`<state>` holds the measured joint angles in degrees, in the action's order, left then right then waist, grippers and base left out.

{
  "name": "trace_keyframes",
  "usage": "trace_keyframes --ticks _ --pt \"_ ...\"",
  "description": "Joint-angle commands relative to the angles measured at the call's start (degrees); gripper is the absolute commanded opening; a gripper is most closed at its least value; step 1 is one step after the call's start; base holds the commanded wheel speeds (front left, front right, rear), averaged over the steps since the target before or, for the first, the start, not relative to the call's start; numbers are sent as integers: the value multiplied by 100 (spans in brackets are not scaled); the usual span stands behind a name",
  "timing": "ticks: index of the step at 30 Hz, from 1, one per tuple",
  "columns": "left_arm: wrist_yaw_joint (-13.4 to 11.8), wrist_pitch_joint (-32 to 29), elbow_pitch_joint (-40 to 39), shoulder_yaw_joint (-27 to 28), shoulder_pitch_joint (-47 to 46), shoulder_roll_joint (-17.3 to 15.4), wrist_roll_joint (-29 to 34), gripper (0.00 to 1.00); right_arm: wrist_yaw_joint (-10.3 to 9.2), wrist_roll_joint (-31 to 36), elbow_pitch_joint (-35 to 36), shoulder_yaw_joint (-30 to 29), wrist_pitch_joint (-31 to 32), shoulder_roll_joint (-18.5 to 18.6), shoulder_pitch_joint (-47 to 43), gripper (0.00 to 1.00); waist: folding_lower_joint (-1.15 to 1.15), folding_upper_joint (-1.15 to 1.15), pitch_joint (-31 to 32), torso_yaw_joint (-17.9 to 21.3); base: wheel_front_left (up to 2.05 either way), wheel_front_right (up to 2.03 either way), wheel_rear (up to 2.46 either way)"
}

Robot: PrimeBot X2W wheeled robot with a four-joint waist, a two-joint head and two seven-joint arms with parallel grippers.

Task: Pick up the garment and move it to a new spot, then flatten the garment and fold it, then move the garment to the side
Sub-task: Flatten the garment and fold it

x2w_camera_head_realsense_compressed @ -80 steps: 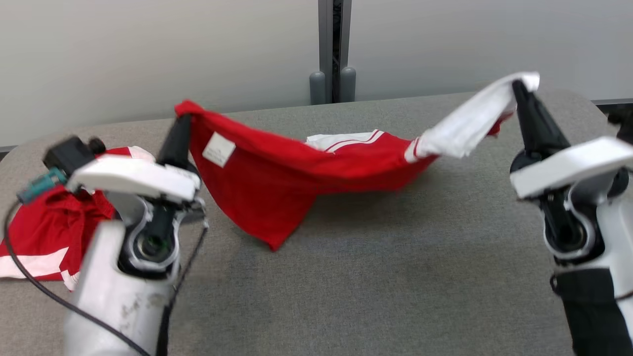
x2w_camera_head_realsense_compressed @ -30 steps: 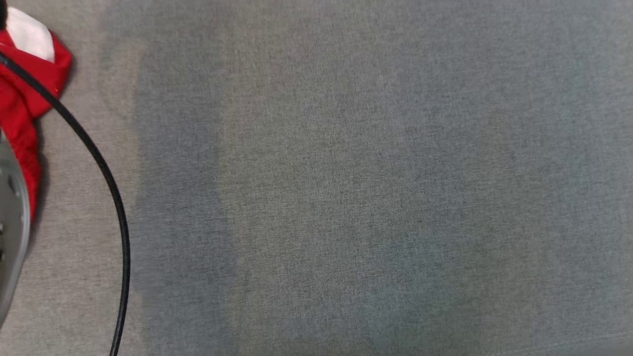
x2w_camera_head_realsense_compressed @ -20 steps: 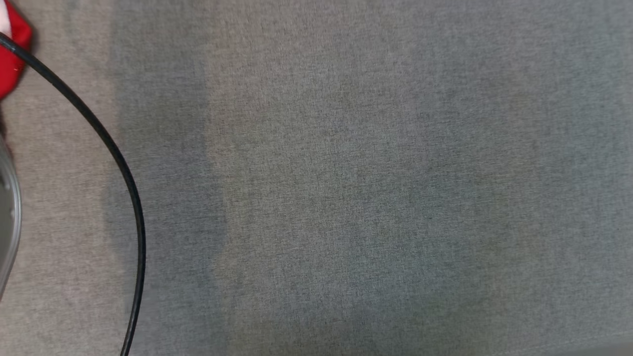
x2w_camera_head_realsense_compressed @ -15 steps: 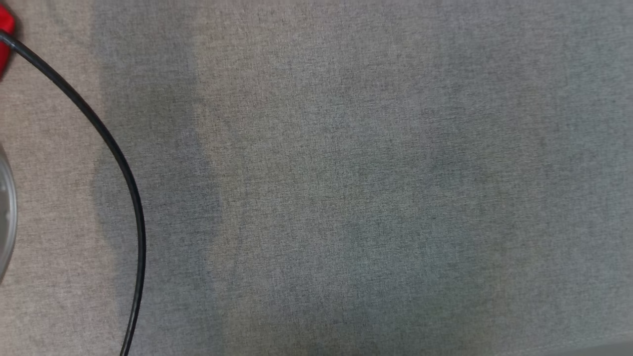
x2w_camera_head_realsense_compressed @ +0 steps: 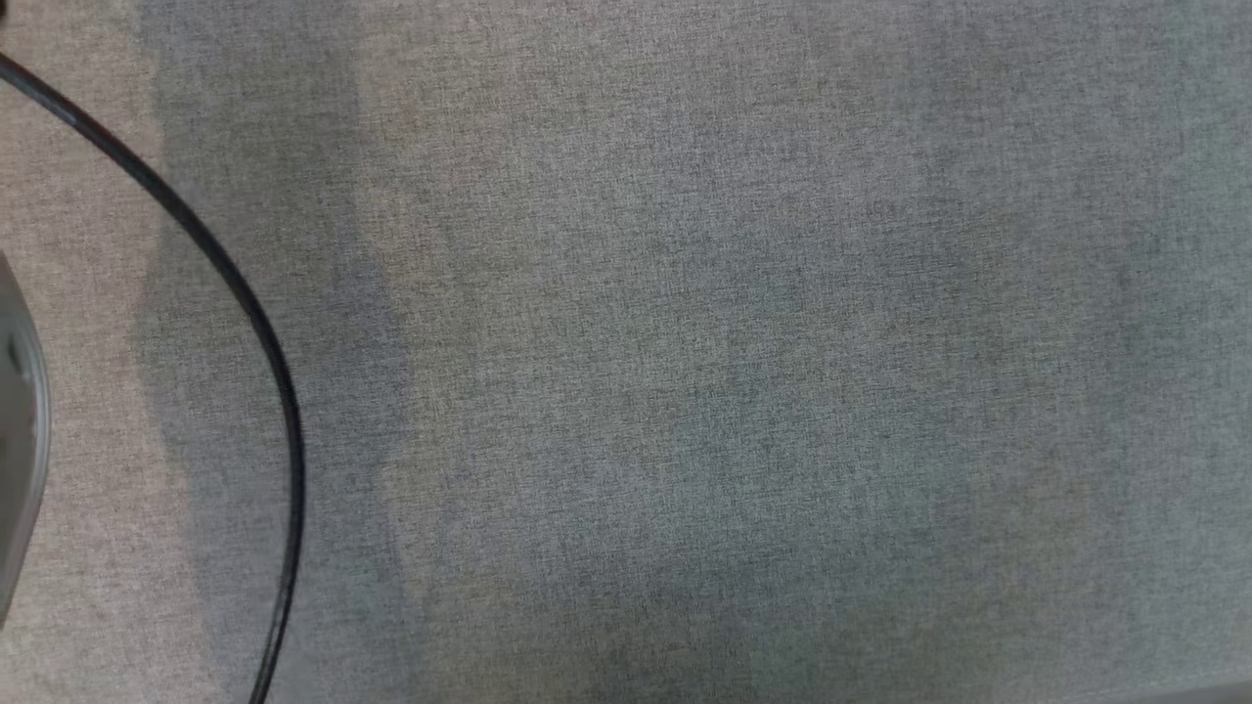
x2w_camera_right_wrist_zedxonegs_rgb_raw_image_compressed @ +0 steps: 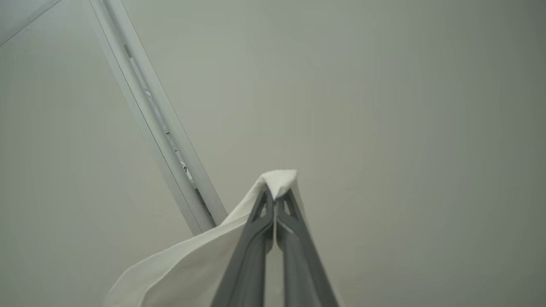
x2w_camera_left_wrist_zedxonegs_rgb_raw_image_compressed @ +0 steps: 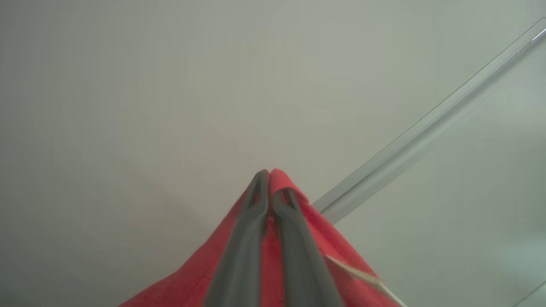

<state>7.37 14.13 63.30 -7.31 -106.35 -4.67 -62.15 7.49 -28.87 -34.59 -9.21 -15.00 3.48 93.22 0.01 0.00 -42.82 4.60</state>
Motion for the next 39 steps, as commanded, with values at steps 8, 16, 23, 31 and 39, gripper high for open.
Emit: trace_keyframes --ticks 8,16,23,31,39 --pt "11 -454 553 -155 623 -177 -57 0 3 -314 -860 285 -32 95 -677 0 -1 0 204 7 0 0 0" --pt "12 -672 766 -331 1548 -184 -55 0 3 -938 -1518 1070 -32 236 -1350 0 -1 0 706 3 0 0 0" --pt "12 -672 741 -516 2635 -122 -95 0 3 -1546 -1821 1873 25 489 -2160 0 -1 0 1353 -37 0 0 0" --pt "13 -711 745 -723 3921 -52 -138 0 3 -2119 -1922 2852 329 739 -3337 0 -1 0 2130 -100 0 0 0" --pt "13 -575 609 -939 5097 -23 -177 0 3 -2548 -1980 3461 428 904 -4259 0 -1 0 2696 -140 0 0 0"
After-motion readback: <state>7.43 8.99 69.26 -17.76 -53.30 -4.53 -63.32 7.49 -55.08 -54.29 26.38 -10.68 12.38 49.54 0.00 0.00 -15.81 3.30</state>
